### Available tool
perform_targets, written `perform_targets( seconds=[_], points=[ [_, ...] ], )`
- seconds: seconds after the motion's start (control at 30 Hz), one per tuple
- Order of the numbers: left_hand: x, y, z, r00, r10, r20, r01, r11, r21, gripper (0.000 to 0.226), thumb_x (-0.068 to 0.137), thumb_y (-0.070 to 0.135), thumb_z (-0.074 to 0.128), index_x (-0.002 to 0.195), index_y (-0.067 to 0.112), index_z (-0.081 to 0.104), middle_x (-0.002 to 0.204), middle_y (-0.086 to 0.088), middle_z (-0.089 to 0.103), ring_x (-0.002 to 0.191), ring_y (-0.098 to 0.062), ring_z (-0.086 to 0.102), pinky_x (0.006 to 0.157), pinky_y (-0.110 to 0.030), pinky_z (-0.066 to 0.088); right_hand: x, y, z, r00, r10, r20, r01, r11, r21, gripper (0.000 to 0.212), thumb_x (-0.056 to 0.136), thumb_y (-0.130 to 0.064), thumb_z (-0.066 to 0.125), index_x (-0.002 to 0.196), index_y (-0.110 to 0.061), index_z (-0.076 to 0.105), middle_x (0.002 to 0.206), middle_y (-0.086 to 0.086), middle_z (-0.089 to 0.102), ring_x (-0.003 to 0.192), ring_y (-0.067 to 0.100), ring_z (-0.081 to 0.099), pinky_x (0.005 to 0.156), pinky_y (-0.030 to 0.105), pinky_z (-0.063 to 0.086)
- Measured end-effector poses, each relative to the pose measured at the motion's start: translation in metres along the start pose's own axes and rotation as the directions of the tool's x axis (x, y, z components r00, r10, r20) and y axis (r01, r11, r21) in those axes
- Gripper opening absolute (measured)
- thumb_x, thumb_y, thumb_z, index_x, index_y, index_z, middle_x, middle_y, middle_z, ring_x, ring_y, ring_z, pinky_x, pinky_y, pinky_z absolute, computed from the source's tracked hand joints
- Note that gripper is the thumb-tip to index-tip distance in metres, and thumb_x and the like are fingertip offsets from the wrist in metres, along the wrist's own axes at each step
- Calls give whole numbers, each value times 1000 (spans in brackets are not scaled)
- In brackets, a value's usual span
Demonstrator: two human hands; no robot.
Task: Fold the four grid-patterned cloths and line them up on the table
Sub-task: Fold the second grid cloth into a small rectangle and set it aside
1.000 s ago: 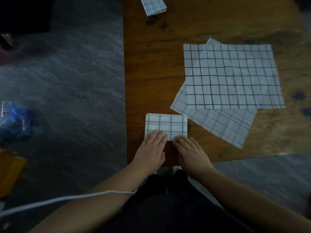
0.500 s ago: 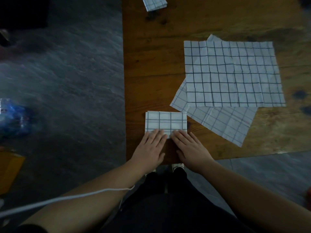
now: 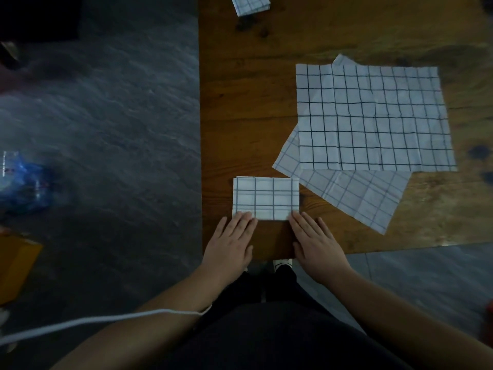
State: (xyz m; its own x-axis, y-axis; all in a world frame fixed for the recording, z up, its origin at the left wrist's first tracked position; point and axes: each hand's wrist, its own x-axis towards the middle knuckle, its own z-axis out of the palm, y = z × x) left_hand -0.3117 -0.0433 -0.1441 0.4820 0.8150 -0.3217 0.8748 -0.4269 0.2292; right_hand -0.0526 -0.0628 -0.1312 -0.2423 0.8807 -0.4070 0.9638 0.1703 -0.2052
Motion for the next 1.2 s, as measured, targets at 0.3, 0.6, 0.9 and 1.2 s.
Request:
perform_targets(
  seconds=[0.3, 0.6, 0.9, 1.2],
  points=[
    [32, 0, -44, 988, -19, -155, -10, 983, -185, 42, 98, 22, 50, 140, 21, 51, 142, 2, 48, 137, -15, 36, 117, -42, 34, 50, -25, -51, 872, 490, -13, -380, 692, 613, 33, 98, -28, 61, 129, -23, 51, 127, -6, 48, 113, 13, 49, 93, 32, 47],
    [133, 8, -97, 999, -7, 45, 19, 958, -286, 62, 99, 21, 60, 155, 24, 34, 162, -1, 29, 151, -22, 18, 122, -46, 23, 77, -20, -54, 834, 550, 36, -469, 674, 571, 13, 99, -24, 58, 111, -22, 60, 109, -3, 57, 95, 14, 57, 82, 31, 52],
    [132, 24, -113, 972, -98, 212, 175, 907, -382, 14, 98, 40, 60, 105, 27, 58, 107, 6, 57, 101, -17, 56, 91, -41, 44, 59, 17, -78, 903, 422, 81, -299, 483, 823, 9, 100, -30, 57, 108, -25, 56, 110, -6, 59, 94, 10, 58, 75, 33, 56],
    [82, 49, -112, 910, -321, 262, 398, 503, -767, 57, 98, 48, 59, 148, 23, 46, 147, 4, 49, 136, -17, 45, 111, -40, 41, 51, 31, -109, 931, 273, 242, -251, -2, 968, 5, 94, -18, 67, 90, -20, 65, 106, 10, 68, 107, 36, 64, 93, 58, 55]
  ],
)
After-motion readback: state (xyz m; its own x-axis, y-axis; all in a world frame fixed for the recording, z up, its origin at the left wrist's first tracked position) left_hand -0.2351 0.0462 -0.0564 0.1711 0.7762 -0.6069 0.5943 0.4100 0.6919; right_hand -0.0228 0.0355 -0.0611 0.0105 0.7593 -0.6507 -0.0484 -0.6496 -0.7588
